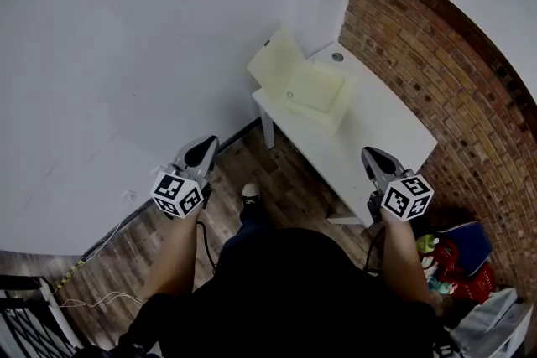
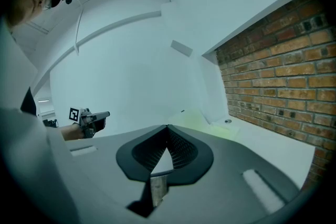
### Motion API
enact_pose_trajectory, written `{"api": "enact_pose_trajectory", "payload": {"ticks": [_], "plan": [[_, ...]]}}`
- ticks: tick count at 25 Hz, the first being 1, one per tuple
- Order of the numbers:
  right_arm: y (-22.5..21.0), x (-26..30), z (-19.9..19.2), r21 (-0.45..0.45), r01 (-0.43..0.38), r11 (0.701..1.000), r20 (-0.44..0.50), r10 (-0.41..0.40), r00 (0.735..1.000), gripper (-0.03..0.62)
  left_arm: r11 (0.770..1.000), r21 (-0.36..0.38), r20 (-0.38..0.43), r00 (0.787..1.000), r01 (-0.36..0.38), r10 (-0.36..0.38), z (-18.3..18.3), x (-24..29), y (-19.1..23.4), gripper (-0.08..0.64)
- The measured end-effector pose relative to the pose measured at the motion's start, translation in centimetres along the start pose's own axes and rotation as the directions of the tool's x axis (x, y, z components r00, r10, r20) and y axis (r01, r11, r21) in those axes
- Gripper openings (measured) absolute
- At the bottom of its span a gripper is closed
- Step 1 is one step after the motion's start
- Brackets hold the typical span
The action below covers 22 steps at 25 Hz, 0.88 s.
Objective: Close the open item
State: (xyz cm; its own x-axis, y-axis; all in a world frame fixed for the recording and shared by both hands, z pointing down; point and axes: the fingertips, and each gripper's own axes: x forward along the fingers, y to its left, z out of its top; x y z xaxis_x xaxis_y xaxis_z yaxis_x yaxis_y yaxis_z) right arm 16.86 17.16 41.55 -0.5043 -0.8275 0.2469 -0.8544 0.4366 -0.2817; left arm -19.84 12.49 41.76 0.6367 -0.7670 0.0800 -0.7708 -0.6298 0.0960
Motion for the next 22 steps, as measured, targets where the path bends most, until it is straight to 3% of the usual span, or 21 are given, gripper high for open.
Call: {"api": "enact_pose_trajectory", "payload": {"ticks": [22], "plan": [[1.0,4.3,0.9,-0.025,0.067,0.997,-0.012,-0.068,0.998,0.000,0.999,-0.045,-0.002,1.000,0.021,-0.021,-0.9,1.3,6.7,0.003]]}}
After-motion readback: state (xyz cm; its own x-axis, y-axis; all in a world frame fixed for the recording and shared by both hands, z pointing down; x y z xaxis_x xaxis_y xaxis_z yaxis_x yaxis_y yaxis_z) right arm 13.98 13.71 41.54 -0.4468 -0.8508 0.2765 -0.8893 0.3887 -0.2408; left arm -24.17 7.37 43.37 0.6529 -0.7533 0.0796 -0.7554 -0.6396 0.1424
